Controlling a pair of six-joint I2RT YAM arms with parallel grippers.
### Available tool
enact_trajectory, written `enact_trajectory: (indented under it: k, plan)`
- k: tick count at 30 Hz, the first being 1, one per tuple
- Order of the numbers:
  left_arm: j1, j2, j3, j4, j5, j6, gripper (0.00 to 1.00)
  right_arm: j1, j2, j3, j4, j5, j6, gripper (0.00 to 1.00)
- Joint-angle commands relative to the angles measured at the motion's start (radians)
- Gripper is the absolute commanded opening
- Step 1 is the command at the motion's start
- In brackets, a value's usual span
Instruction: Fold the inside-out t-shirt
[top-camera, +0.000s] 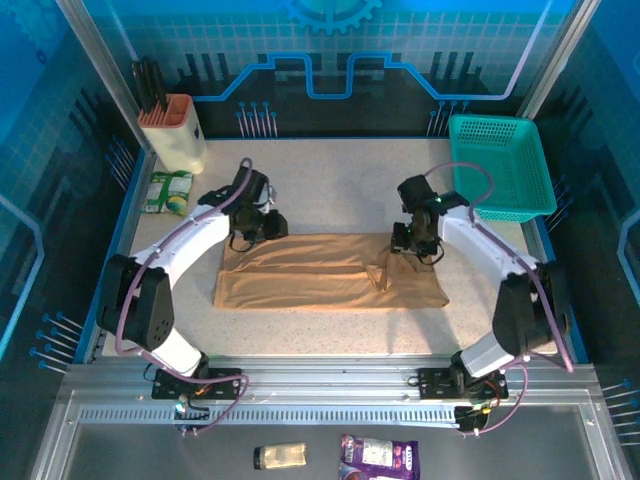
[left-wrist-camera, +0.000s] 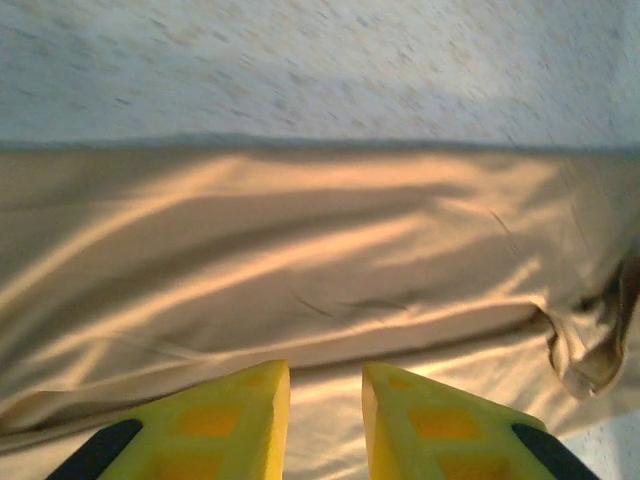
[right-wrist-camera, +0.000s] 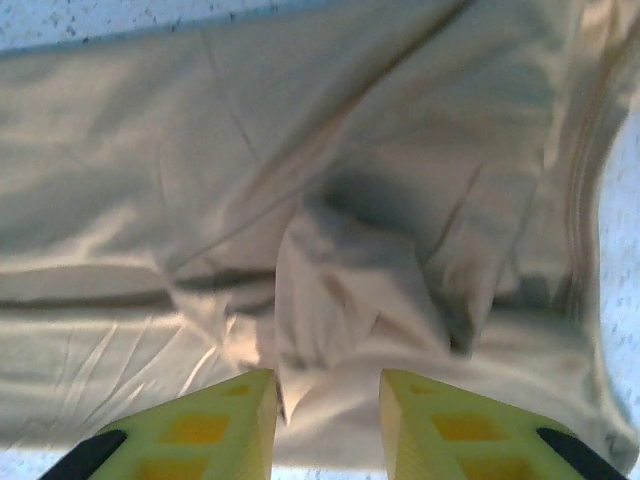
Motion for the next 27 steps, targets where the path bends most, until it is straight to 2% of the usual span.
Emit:
enact_trajectory:
  k: [1,10,13,18,19,25,26,27]
  plan:
    - [-0.051,0.021,0.01,0.014,0.009,-0.067,0.26,-0.008,0.099,0.069,-0.023,0.015,-0.103,0.34]
    - [-0.131,0.047,0.004,0.029,-0.011,-0.102,0.26,-0.012,0.315,0.183,0.013,-0.011,-0.141,0.33]
    - [-0.138,0.05,-0.003,0.037,-0.008,-0.111,0.26,-0.007,0.326,0.178,0.003,-0.019,-0.147,0.21]
    - [-0.139,0.064,-0.001,0.049,0.006,-0.109,0.26,0.016,0.183,0.094,-0.029,0.008,-0.128,0.01]
    - [-0.14,0.071,0.001,0.051,0.01,-0.106,0.26,0.022,0.148,0.071,-0.042,0.014,-0.121,0.0]
    - [-0.151,0.13,0.041,0.061,0.052,-0.089,0.26,0.066,-0.111,-0.162,-0.123,0.075,-0.011,0.02]
    - [-0.156,0.142,0.054,0.056,0.054,-0.083,0.26,0.073,-0.151,-0.199,-0.146,0.088,0.024,0.11]
    - [-0.162,0.153,0.065,0.052,0.059,-0.077,0.26,0.077,-0.188,-0.22,-0.175,0.098,0.058,0.15]
